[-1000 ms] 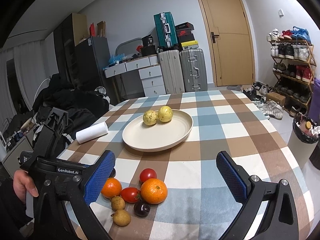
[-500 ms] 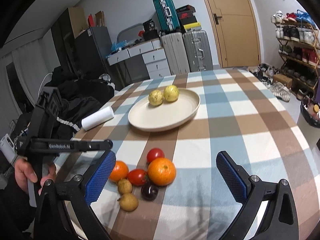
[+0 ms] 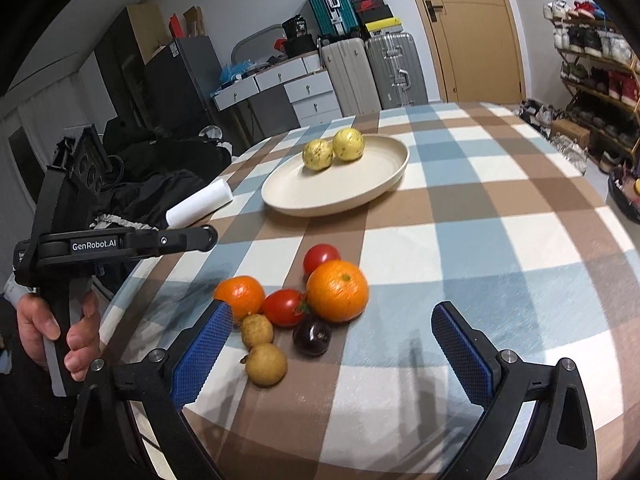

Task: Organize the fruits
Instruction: 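Grasp a second dark plum with the right tool while the left tool holds its plum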

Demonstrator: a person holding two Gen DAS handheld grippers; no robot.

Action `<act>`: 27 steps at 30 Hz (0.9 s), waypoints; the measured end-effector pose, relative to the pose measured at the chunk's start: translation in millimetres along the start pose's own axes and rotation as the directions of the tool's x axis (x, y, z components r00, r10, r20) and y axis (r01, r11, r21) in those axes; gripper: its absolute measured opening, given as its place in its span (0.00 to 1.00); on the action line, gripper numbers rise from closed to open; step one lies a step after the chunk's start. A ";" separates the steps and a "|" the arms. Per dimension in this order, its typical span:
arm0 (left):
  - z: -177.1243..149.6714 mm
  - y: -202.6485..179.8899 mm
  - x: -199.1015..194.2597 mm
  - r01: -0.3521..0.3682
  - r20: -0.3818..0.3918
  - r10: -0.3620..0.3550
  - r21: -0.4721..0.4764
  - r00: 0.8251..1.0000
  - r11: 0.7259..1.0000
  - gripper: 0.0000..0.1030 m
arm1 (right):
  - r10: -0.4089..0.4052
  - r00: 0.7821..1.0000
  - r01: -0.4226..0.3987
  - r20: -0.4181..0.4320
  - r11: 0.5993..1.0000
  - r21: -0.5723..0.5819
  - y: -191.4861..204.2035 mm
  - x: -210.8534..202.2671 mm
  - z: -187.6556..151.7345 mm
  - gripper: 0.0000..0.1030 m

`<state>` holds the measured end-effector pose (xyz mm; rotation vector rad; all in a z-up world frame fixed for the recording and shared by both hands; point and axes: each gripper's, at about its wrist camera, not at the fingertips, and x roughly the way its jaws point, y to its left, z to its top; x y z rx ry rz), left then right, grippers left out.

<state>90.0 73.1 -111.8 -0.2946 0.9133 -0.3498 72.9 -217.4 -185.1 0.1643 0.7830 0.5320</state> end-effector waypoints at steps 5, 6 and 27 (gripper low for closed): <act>-0.4 -1.3 -0.8 -0.001 0.000 0.001 0.002 1.000 1.000 0.21 | 0.024 0.999 -0.023 -0.031 0.999 0.036 -1.3 5.2 -8.0 0.92; -0.5 -1.4 -0.9 -0.001 0.001 0.001 0.002 1.000 1.000 0.21 | 0.034 0.999 -0.032 -0.036 0.999 0.043 -1.6 6.6 -9.2 0.88; 0.1 -6.3 -10.6 -0.020 -0.010 0.021 0.024 1.000 1.000 0.21 | 0.053 0.996 -0.051 -0.070 0.998 0.035 4.3 21.8 -8.8 0.34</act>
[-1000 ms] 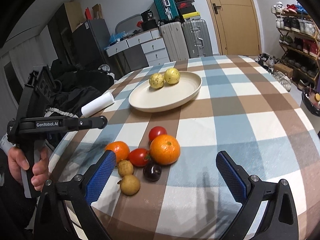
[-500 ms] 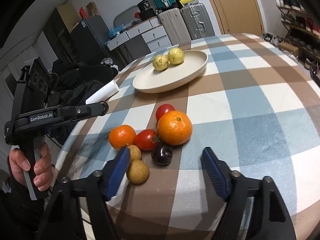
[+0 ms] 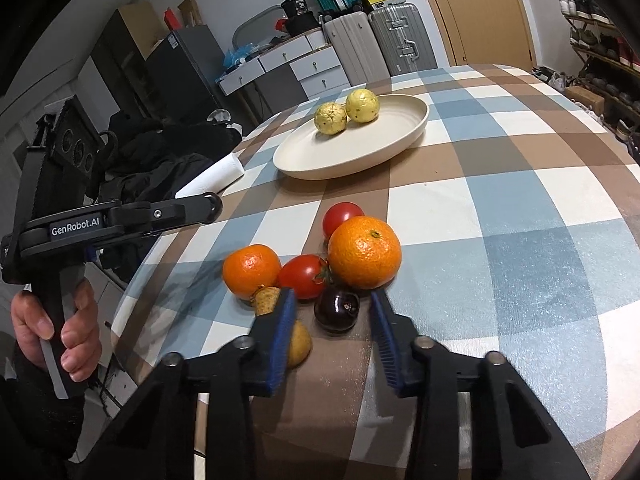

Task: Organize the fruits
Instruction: 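Grasp a second dark plum with the right tool while the left tool holds its plum, then carry both dark plums onto the cream plate and open both tools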

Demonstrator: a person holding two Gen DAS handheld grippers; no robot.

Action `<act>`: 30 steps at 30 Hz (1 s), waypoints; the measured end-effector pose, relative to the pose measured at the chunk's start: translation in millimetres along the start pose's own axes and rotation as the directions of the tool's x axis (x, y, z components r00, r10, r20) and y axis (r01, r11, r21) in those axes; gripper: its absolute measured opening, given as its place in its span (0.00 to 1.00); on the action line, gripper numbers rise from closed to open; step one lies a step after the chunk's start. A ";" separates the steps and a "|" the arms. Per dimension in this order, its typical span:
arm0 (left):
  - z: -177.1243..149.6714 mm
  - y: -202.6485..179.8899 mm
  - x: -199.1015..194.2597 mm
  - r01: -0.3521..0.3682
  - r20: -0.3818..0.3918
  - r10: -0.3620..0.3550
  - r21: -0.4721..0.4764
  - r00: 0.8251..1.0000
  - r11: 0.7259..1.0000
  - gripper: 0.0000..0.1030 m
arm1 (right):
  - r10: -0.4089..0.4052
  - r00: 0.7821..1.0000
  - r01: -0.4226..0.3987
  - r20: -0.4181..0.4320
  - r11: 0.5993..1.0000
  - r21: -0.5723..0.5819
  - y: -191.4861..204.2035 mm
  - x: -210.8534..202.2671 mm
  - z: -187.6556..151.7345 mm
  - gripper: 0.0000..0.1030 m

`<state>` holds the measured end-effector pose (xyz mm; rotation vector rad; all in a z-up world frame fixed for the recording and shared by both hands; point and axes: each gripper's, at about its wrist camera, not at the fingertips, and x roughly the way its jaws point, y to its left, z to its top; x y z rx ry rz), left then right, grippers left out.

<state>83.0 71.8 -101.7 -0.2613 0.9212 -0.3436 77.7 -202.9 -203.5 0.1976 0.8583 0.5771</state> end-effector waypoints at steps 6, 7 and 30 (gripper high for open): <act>-0.1 -1.5 1.9 -0.001 0.001 0.001 0.001 1.000 1.000 0.21 | -0.011 1.000 0.011 -0.021 1.000 -0.018 2.0 4.0 -1.6 0.23; -0.2 -0.9 1.2 -0.001 0.000 0.001 0.001 1.000 1.000 0.21 | -0.011 1.000 0.011 -0.020 1.000 -0.020 2.3 3.7 -2.2 0.23; 29.4 3.0 10.3 -0.021 0.026 0.021 -0.002 0.999 1.000 0.21 | 0.111 0.975 -0.115 0.191 0.993 0.008 -4.7 -51.5 15.2 0.22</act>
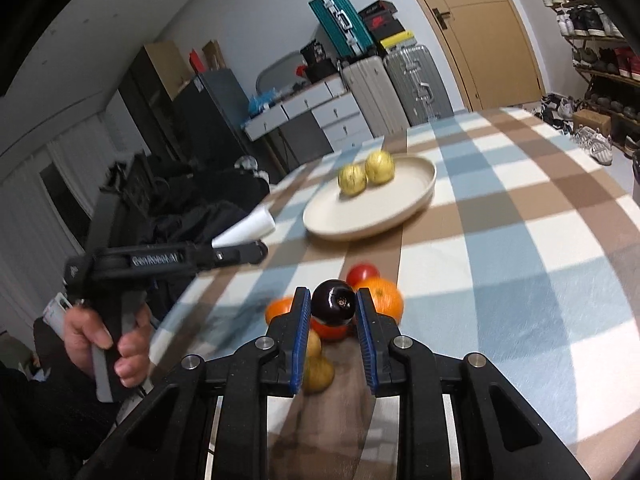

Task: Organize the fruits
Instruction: 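Carry both dark plums onto the cream plate and open both tools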

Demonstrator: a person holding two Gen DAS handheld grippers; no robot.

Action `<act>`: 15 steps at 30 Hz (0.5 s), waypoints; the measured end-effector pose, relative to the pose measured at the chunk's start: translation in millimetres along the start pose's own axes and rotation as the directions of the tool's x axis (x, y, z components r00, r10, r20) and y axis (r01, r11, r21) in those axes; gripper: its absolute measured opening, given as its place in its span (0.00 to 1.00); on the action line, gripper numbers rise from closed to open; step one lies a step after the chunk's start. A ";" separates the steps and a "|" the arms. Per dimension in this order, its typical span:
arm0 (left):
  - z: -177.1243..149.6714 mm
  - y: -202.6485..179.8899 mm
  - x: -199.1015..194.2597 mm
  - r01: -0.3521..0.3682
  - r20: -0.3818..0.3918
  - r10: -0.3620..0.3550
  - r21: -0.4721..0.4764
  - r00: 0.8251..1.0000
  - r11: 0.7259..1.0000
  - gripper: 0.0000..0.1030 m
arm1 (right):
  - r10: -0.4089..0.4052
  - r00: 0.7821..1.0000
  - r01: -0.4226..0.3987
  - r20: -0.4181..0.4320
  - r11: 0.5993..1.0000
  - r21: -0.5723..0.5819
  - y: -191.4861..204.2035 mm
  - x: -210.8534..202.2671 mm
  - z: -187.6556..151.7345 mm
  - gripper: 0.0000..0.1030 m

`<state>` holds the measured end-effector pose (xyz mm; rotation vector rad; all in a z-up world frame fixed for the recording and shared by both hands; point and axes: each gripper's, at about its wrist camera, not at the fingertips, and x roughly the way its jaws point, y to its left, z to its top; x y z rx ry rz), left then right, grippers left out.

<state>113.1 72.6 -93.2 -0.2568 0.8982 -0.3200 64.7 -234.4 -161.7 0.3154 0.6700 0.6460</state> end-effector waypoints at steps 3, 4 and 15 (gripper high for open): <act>16.8 5.3 -2.5 -0.004 0.029 0.004 -0.003 1.000 1.000 0.21 | 0.004 1.000 -0.004 0.022 1.000 -0.006 -2.9 0.0 17.4 0.22; 21.4 6.8 -2.8 -0.009 0.035 0.009 -0.002 0.999 1.000 0.21 | 0.001 1.000 0.000 0.030 1.000 -0.011 -3.7 0.5 23.9 0.22; 83.3 24.7 27.4 -0.058 0.061 0.059 -0.015 0.996 0.998 0.21 | 0.015 1.000 -0.014 0.005 0.998 -0.063 -21.8 30.3 114.3 0.23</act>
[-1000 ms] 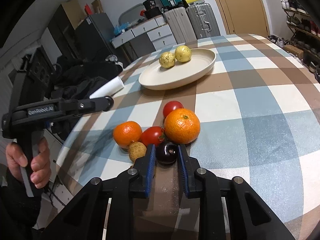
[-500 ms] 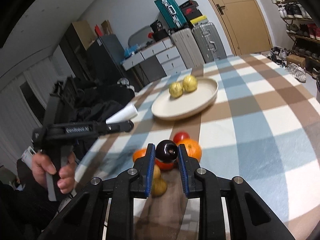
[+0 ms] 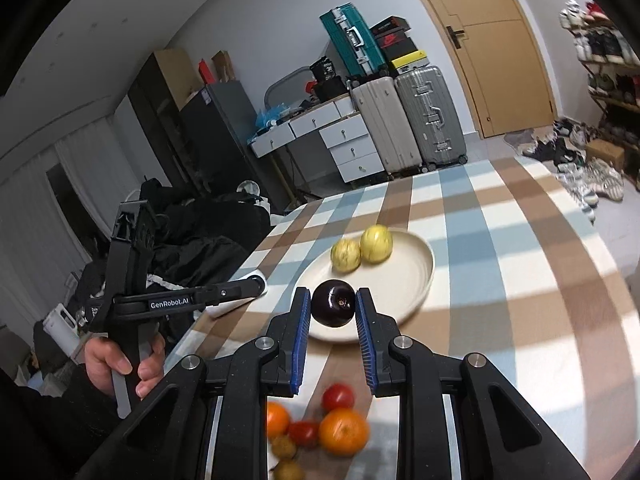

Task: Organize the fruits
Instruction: 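Carry both dark plums onto the cream plate and open both tools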

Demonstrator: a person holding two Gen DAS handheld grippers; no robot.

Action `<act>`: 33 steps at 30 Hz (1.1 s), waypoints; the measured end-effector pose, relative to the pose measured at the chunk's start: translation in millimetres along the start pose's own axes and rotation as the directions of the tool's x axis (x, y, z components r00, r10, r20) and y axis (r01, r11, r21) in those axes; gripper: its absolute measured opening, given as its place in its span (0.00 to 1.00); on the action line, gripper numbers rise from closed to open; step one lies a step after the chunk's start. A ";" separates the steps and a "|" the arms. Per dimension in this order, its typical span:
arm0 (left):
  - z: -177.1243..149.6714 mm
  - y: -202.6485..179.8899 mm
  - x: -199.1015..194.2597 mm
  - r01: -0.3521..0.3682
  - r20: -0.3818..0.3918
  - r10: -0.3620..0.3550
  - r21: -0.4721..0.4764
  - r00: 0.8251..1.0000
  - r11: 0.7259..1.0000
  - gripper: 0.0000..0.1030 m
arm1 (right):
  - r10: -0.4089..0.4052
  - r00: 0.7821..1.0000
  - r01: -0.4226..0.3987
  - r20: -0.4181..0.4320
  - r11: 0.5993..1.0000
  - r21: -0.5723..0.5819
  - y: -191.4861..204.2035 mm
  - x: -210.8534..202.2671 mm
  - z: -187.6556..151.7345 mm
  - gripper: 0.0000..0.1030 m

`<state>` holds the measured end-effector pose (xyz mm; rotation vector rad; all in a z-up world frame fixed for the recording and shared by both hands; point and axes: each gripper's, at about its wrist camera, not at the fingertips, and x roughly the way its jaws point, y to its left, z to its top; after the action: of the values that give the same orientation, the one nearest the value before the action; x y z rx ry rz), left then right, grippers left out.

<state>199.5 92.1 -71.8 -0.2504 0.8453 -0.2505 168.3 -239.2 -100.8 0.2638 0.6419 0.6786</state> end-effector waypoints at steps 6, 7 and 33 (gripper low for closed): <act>26.2 10.9 27.0 0.002 -0.001 -0.002 -0.028 1.000 1.000 0.21 | 0.009 0.999 -0.009 -0.049 1.000 0.000 -17.9 36.8 40.7 0.23; 28.4 10.8 31.0 0.001 -0.002 -0.001 -0.029 1.000 1.000 0.21 | 0.007 0.998 -0.007 -0.061 1.000 0.000 -21.4 46.2 47.0 0.23; 43.5 29.1 112.4 0.000 -0.094 -0.002 -0.021 0.996 1.000 0.21 | -0.061 0.960 0.077 -0.272 0.996 0.047 -83.6 200.2 58.9 0.23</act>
<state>307.7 89.2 -132.2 -0.2600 0.9412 -0.2561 366.5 -172.5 -183.3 0.2018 0.9297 0.6345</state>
